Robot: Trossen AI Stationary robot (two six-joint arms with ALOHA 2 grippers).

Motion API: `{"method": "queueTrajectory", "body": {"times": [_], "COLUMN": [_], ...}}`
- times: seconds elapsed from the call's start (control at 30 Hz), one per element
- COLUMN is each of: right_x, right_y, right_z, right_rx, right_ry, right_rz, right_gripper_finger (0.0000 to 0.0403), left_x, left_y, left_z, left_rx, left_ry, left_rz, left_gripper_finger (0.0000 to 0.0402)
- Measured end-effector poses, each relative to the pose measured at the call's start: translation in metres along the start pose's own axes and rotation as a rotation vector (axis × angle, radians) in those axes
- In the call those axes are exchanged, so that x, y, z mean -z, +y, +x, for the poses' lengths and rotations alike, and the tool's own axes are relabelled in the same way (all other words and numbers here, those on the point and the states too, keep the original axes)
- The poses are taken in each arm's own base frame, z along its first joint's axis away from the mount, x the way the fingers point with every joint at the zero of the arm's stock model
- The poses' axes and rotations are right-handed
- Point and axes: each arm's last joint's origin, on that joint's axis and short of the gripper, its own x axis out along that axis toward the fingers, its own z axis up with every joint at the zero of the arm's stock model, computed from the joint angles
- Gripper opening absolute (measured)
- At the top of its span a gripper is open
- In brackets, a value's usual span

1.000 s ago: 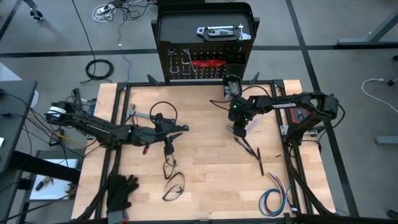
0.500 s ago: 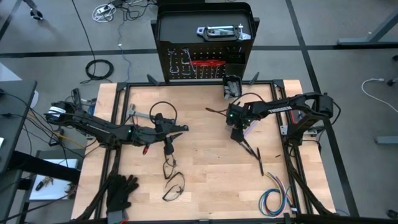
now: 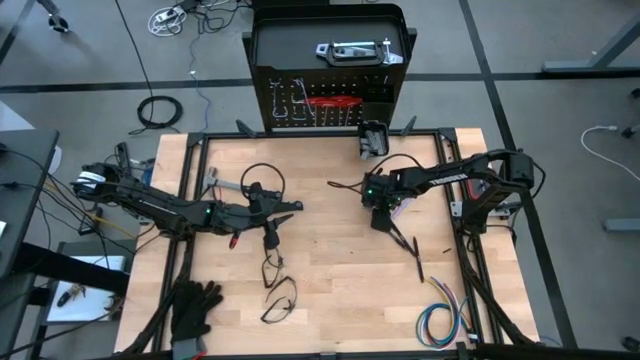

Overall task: Hang tools onto peg board
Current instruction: Put the screwdriver bits on the pegboard

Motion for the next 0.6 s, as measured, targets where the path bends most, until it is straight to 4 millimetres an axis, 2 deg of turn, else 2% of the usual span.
{"method": "queueTrajectory", "body": {"times": [0.13,0.3,0.5,0.57,0.6], "right_x": [0.0,-0.001,-0.014,-0.023,-0.026], "right_y": [0.005,0.01,0.02,0.024,0.024], "right_z": [0.0,-0.001,-0.016,-0.023,-0.025], "right_rx": [0.006,0.016,0.042,0.038,0.037], "right_ry": [-0.002,0.003,0.049,0.009,-0.006], "right_rz": [-0.037,-0.058,-0.116,-0.135,-0.138], "right_gripper_finger": [0.0096,0.0095,0.0088,0.0027,0.0011], "left_x": [0.0,0.0,0.0,0.0,0.0], "left_y": [0.0,0.0,0.0,0.0,0.0], "left_z": [0.0,0.0,0.0,0.0,0.0], "left_rx": [0.0,0.0,0.0,0.0,0.0], "left_ry": [0.0,0.0,0.0,0.0,0.001], "left_rz": [0.0,0.0,0.0,0.0,0.0], "left_gripper_finger": [0.0156,0.0156,0.0156,0.0156,0.0156]}}
